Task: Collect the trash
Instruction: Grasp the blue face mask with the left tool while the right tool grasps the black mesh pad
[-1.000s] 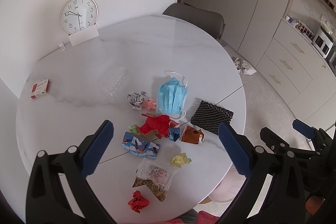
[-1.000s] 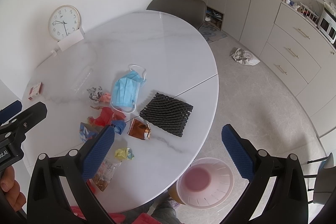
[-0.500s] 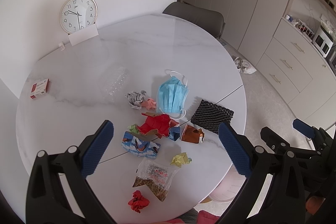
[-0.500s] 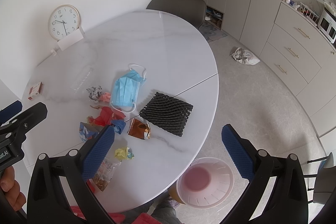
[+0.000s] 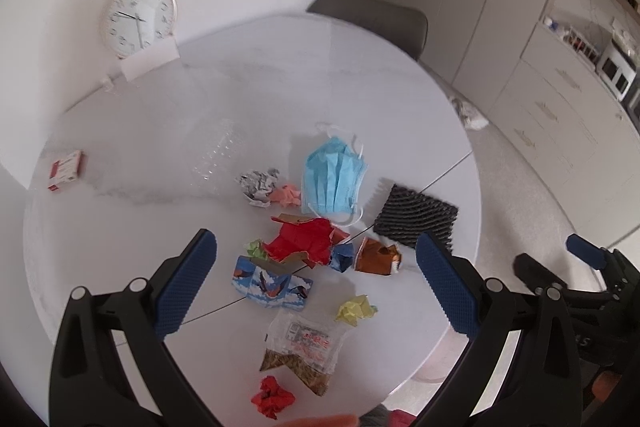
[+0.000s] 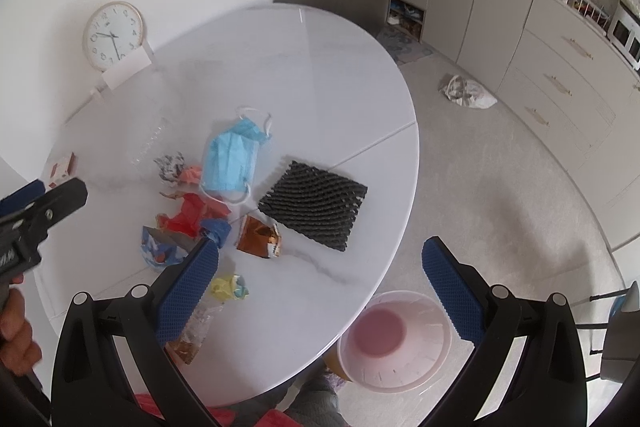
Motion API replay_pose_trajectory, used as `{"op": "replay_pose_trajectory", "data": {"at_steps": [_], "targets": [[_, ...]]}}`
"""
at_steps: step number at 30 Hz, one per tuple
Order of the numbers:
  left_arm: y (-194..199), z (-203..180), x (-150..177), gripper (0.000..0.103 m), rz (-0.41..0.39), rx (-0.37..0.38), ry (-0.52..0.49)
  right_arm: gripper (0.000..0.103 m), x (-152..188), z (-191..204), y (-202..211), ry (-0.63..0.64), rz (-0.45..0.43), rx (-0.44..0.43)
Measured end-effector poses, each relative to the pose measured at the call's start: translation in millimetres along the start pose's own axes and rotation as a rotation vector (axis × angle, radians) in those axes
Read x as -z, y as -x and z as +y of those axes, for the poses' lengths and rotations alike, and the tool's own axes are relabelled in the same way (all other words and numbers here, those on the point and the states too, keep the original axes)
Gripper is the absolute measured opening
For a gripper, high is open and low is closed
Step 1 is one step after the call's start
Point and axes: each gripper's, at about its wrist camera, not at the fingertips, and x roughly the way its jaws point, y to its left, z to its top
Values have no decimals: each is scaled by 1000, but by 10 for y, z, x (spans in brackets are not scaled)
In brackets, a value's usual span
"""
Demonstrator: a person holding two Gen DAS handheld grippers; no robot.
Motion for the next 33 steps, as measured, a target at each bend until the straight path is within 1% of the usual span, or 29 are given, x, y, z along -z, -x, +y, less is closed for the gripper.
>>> {"op": "replay_pose_trajectory", "data": {"at_steps": [3, 7, 9, 11, 15, 16, 17, 19, 21, 22, 23, 24, 26, 27, 29, 30, 33], "targets": [[-313, 30, -77, 96, 18, 19, -47, 101, 26, -66, -203, -12, 32, 6], [-904, -31, -244, 96, 73, 47, -146, 101, 96, -165, -426, -53, 72, 13], [-1286, -77, -357, 96, 102, 62, -201, 101, 139, -212, -524, -74, 88, 15], [-1589, -128, -462, 96, 107, 71, -250, 101, 179, -250, -602, -93, 108, 24], [-2191, -256, -659, 96, 140, 122, -411, 101, 263, -327, -737, -136, 145, 64], [-2278, -275, -681, 96, 149, 132, -448, 101, 279, -345, -767, -149, 154, 71], [-2407, -320, -706, 96, 157, 143, -514, 101, 291, -360, -781, -160, 159, 78], [-2554, -379, -714, 95, 157, 143, -609, 101, 294, -382, -833, -180, 166, 86], [-2689, -444, -700, 89, 149, 144, -708, 101, 297, -385, -876, -193, 173, 85], [-2744, -460, -688, 83, 155, 154, -739, 101, 293, -378, -909, -197, 177, 89], [-2790, -468, -676, 76, 168, 166, -761, 101, 284, -371, -936, -198, 179, 93], [-2827, -466, -669, 72, 179, 177, -776, 101, 275, -362, -958, -199, 179, 94], [-2876, -434, -669, 59, 183, 201, -790, 101, 240, -346, -1027, -210, 176, 85], [-2876, -409, -676, 57, 183, 211, -788, 101, 222, -348, -1056, -220, 174, 78], [-2869, -344, -712, 45, 185, 245, -757, 101, 183, -364, -1141, -258, 171, 57], [-2866, -303, -740, 41, 188, 262, -732, 101, 172, -363, -1176, -273, 170, 49], [-2862, -198, -833, 33, 186, 289, -642, 101, 129, -422, -1324, -343, 174, 13]]}}
